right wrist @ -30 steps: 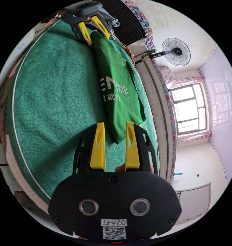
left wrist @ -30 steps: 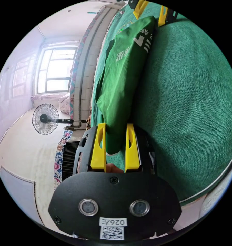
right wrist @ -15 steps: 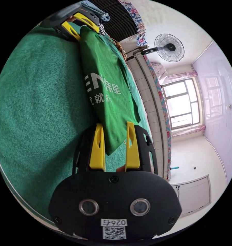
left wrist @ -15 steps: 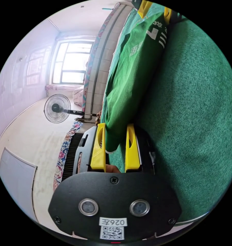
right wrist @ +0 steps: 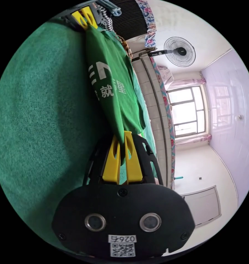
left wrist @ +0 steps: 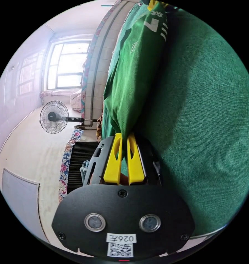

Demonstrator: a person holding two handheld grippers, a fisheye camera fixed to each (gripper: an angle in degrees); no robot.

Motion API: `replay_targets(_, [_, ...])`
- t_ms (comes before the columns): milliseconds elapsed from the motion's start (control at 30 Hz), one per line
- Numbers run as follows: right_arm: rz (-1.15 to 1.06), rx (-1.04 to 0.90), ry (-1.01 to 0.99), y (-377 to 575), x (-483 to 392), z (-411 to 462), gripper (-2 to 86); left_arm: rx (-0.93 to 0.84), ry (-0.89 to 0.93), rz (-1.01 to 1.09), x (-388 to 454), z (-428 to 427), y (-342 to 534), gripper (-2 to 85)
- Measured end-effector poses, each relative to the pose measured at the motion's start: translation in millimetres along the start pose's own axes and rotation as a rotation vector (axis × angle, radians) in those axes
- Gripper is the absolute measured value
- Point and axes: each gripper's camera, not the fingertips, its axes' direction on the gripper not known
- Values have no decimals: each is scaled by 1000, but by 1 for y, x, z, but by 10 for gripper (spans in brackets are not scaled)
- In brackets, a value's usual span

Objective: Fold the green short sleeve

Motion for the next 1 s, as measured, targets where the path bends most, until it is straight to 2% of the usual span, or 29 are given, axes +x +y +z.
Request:
replay_targets(100, [37, 39, -10, 1, 28, -20, -14, 8, 6, 11, -4, -18, 6, 10])
replay_targets(300, [37, 129, 20, 5, 108, -90, -14, 63, -39, -62, -56, -112, 45, 8])
replay_targets(467, [1, 220, -131, 5, 179, -150, -14, 51, -77, -90, -114, -197, 93, 7])
replay_targets(633, [-32, 336, -210, -14, 216, -200, -14, -14, -61, -173, -144, -243, 144, 7])
replay_targets(833, [-218, 444, -302, -87, 208, -224, -14, -160, 116, -266, -158, -225, 216, 6])
replay_targets(1000, [-315, 482, -444, -230, 202, -204, -14, -431, -24, -391, -245, -159, 277, 7])
